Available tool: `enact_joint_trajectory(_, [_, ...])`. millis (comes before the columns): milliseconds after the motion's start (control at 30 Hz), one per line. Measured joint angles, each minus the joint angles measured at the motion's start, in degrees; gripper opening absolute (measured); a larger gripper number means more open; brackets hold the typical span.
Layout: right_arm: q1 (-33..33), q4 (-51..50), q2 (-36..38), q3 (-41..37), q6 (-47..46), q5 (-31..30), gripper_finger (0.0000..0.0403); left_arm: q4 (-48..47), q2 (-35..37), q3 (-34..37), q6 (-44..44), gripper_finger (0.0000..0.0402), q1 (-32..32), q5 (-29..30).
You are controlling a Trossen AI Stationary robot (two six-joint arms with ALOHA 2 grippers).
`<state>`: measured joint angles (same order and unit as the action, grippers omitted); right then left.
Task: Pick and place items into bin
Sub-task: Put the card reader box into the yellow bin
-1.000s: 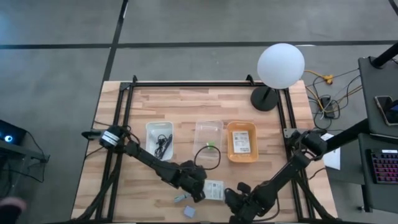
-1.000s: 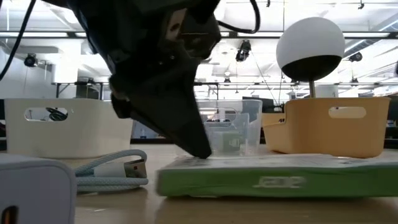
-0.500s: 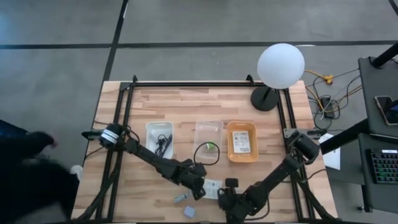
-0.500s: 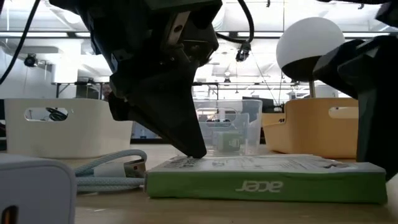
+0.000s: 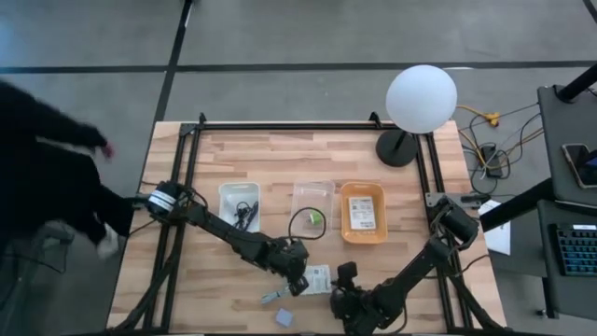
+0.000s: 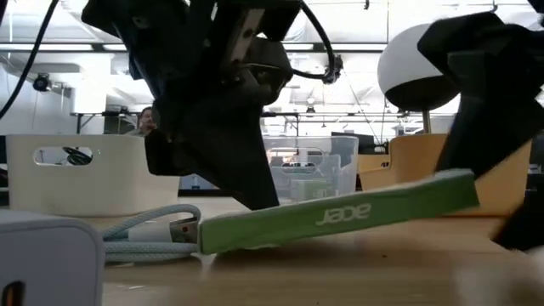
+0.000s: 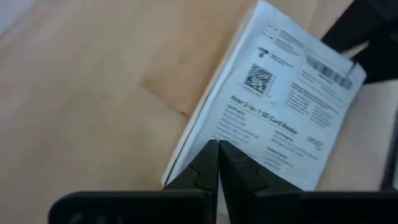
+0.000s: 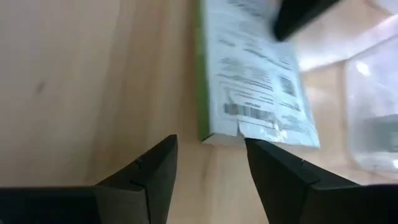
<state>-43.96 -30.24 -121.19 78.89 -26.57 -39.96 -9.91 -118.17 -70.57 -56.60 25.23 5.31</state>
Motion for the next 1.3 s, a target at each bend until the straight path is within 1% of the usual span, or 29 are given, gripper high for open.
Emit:
enact_joint_trajectory(167, [0.4, -0.4, 0.0, 0.2, 0.1, -5.4, 0.0185, 2.3, 0.2, -0.7, -0.6, 0.0001, 0.3, -5.3])
enact_joint_trajectory(267, [0.7, 0.6, 0.0, 1.1, 0.7, -11.5, 0.0185, 6.1, 0.2, -2.0, -0.5, 0.0001, 0.6, -7.4])
enact_joint_trajectory(367, [1.0, -0.2, 0.2, 2.3, 2.5, -12.9, 0.0185, 7.6, 0.1, -2.1, -0.5, 0.0001, 0.5, -7.8])
enact_joint_trajectory(467, [1.0, 1.5, 0.3, 4.6, 4.7, -12.2, 0.0185, 7.9, -0.2, -2.1, -0.5, 0.0001, 0.3, -6.6])
enact_joint_trajectory(600, [0.9, 0.7, 0.3, 6.9, 8.8, -11.3, 0.0185, 7.8, -0.2, -2.1, -0.3, 0.0001, 0.2, -6.3])
enact_joint_trajectory(667, [0.7, 0.9, 0.3, 7.8, 9.7, -9.8, 0.0185, 7.9, -0.2, -2.1, -0.3, 0.0001, 0.2, -6.2])
enact_joint_trajectory(900, [0.5, 0.4, 0.3, 9.0, 10.7, -0.9, 0.0185, 7.9, -0.1, -2.5, -0.3, 0.0001, 0.2, -5.6])
enact_joint_trajectory(1033, [0.4, -2.9, 0.4, 10.6, 8.7, 6.4, 0.0178, 7.3, 1.3, -2.4, 0.1, 0.0001, 0.3, -3.6])
enact_joint_trajectory(1100, [0.4, -5.5, 0.4, 11.9, 5.6, 9.0, 0.0162, 6.8, 2.8, -2.3, 0.6, 0.0001, 0.4, -1.2])
enact_joint_trajectory(1167, [0.2, -7.7, 0.4, 13.1, 2.2, 10.5, 0.0134, 7.0, 5.0, -2.1, 1.8, 0.0001, 0.5, 1.8])
enact_joint_trajectory(1300, [0.0, -9.5, 0.5, 14.7, -2.5, 13.3, 0.0056, 6.4, 9.7, -2.1, 5.4, 0.0001, 1.0, 8.1])
